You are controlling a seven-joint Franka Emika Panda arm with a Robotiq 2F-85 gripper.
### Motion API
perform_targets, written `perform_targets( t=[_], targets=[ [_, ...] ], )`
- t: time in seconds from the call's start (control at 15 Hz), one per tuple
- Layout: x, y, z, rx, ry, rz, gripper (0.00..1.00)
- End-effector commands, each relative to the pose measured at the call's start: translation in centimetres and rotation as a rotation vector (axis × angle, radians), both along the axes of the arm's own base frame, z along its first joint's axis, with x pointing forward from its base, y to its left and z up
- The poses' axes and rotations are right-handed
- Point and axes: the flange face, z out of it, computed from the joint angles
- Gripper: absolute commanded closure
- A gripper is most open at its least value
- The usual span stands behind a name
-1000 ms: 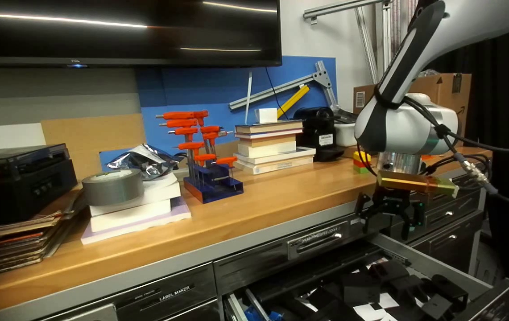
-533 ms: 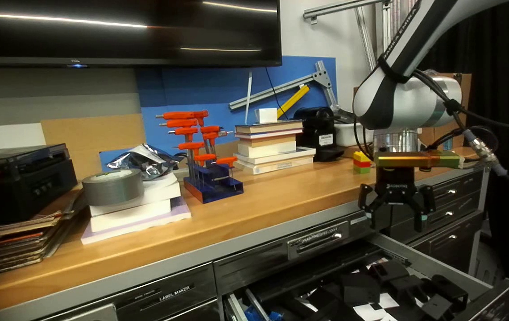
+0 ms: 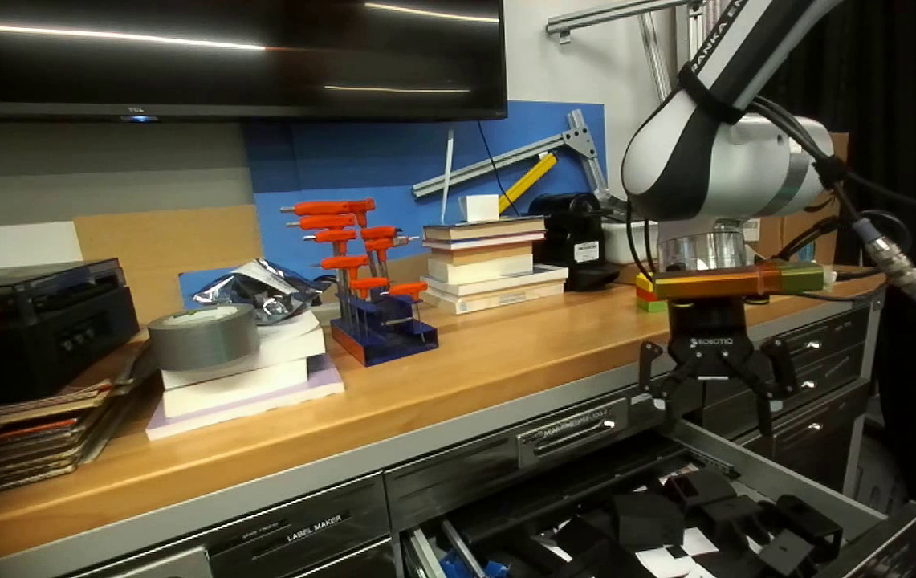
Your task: Put the black objects in the drawer and close it
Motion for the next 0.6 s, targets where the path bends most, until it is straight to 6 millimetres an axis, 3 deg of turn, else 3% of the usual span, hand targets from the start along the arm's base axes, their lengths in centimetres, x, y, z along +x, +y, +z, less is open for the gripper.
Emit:
perform_targets(
  t=[0.0,0.53],
  targets=[
    [-2.6,2.4,-0.6,-0.058,0.019,-0.097,0.0],
    [-7.0,3.9,-4.0,-0.326,0.04,-0.405,0.0]
  ],
)
